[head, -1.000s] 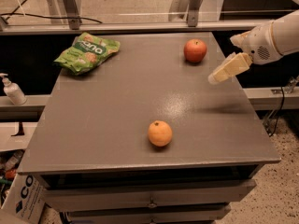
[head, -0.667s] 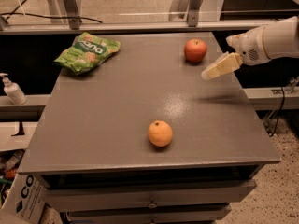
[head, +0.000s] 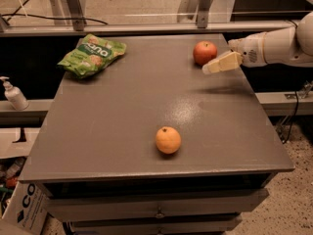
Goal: Pick apple
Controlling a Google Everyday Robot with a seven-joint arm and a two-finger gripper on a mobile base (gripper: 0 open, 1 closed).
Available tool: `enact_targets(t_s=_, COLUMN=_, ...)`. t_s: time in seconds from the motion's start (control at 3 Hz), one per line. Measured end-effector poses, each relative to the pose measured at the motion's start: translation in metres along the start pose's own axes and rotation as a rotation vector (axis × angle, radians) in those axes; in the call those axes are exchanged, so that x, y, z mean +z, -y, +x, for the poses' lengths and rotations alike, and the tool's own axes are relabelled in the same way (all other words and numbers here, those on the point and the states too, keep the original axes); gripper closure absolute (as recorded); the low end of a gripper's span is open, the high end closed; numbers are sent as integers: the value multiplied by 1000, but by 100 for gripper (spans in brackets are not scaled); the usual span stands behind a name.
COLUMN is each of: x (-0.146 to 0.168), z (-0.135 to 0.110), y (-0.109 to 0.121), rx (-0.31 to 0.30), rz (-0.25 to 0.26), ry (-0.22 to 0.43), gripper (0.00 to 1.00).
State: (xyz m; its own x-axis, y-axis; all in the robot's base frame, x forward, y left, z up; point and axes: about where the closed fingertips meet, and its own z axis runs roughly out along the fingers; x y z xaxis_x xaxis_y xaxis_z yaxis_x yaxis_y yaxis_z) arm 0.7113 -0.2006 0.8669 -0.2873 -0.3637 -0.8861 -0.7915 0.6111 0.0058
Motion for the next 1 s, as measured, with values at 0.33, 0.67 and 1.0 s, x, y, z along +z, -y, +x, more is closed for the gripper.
enact_targets(t_s=0.33, x=21, z=-5, y=8, rx=33, rz=-32, ry=44, gripper=0)
enact_targets(t_s=0.67, x=38, z=-11, y=15, rx=24, rz=-37, ry=39, gripper=0)
enact_targets(t_s=1.0, x=51, z=-13, y=22, rx=22, rz=-31, ry=34, gripper=18)
